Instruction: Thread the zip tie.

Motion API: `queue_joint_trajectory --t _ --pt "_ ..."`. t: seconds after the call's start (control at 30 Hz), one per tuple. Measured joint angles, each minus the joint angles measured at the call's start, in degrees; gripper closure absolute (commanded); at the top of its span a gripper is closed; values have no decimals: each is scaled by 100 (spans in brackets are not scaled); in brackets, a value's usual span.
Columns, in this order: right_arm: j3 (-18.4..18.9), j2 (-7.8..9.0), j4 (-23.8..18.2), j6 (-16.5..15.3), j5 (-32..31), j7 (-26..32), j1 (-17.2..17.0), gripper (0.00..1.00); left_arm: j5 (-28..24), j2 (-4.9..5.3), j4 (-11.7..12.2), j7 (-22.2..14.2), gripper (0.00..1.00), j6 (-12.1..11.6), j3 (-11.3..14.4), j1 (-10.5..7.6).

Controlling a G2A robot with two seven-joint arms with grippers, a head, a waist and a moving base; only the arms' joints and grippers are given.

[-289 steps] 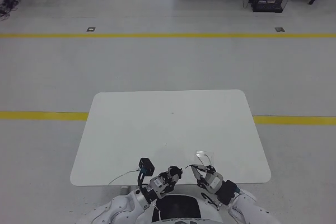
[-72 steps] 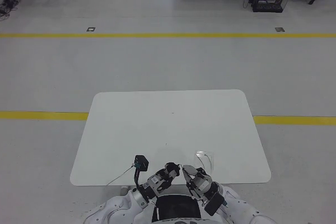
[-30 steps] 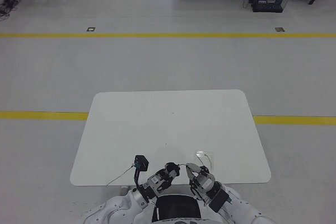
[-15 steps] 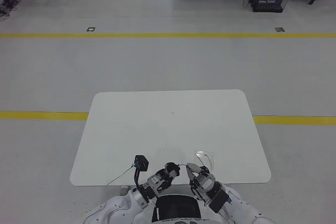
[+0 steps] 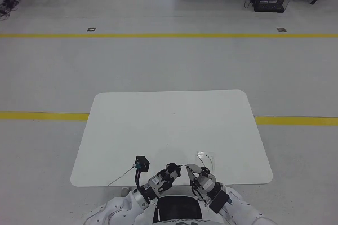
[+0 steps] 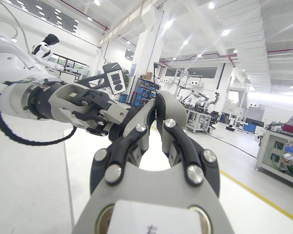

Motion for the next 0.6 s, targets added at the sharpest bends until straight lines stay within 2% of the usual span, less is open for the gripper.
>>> queue_joint_trajectory --t 0.6 --pt "-48 -7 11 79 0 0 47 100 0 0 0 0 100 0 0 0"
